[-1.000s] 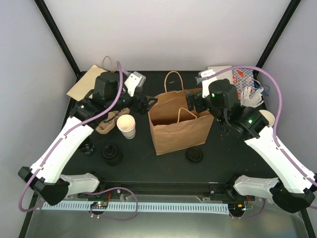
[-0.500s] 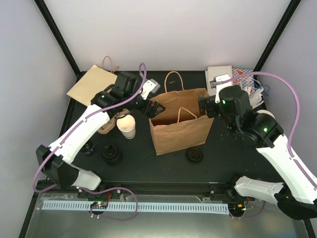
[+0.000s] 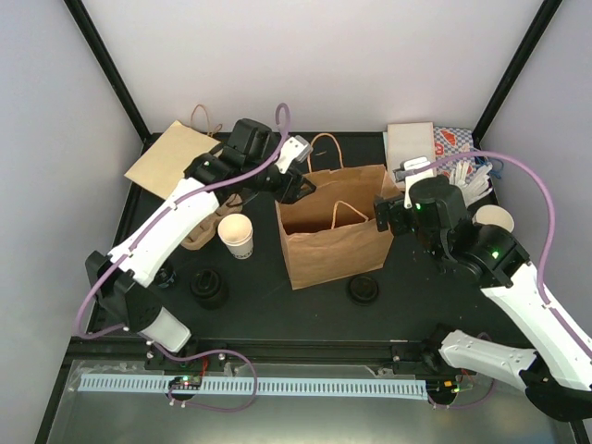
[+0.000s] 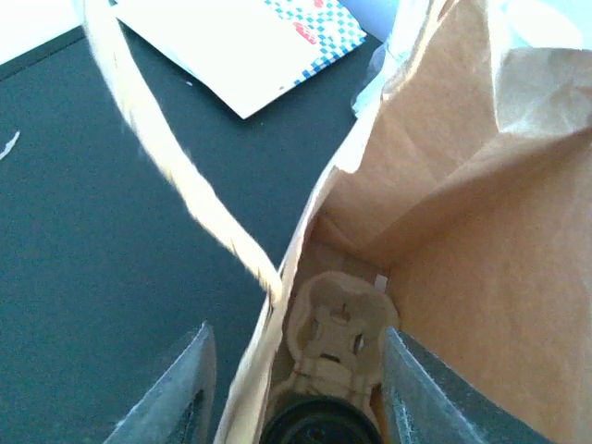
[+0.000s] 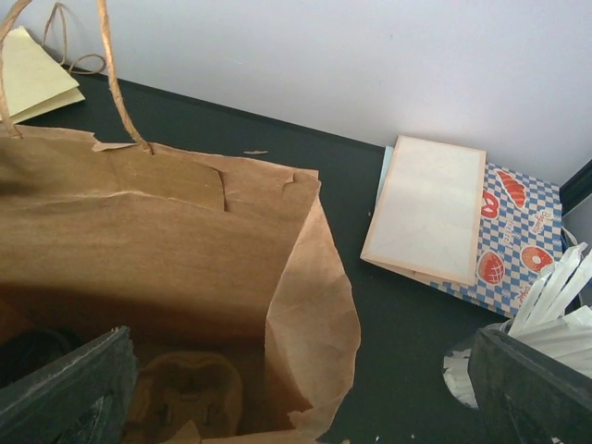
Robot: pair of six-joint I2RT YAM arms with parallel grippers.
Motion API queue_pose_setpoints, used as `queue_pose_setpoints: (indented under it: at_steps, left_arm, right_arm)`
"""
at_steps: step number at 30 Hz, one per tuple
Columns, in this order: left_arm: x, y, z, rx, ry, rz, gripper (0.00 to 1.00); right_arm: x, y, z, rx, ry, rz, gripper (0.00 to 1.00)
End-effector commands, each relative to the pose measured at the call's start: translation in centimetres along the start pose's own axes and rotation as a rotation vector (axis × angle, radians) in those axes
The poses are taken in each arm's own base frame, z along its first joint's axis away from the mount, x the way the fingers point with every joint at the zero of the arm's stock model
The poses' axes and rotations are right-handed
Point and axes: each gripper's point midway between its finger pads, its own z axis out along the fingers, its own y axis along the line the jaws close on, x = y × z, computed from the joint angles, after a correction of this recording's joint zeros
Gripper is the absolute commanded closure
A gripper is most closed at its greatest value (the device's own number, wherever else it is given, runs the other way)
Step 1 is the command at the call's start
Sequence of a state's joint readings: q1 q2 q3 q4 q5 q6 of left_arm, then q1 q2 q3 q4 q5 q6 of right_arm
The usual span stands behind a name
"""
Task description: Pack the takeout coffee
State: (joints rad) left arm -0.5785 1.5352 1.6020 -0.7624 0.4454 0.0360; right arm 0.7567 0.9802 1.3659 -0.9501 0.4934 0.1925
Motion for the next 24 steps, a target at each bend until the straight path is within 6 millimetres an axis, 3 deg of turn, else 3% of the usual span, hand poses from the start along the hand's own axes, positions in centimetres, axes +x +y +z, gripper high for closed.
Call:
queue_pose_setpoints:
  at_steps: [1,5,8,17,24]
  left_arm:
    - [-2.0,0.6,0.7,-0.026,0.001,0.037,0.55]
    - [-2.7,0.6,1.3,-0.011,0.029,0.034,0.76]
    - [-3.2,0.8,1.6,-0.011,0.020,0.036,0.97]
    - [-6.1,4.6,1.9,-0.158,-0.032,-0.041,0.99]
    - [-8.4,9.8,2.6,-0.234,-0.077,-0.094,0.98]
  right_arm:
    - [-0.3,-0.2,-0.5,-0.006,-0.025,0.008,0.00]
    - [-0.1,-0.5,-0.6,0.011,-0.014,-0.005,0.00]
    - [0.2,-0.7,-0.5,0.019,-0.009,-0.013,0.00]
    - [0.5,-1.7,-0.3,0.085,-0.019,-0.016,0.00]
    - [0.6,-2.3,-0.2,0.112,-0.025,-0.019,0.00]
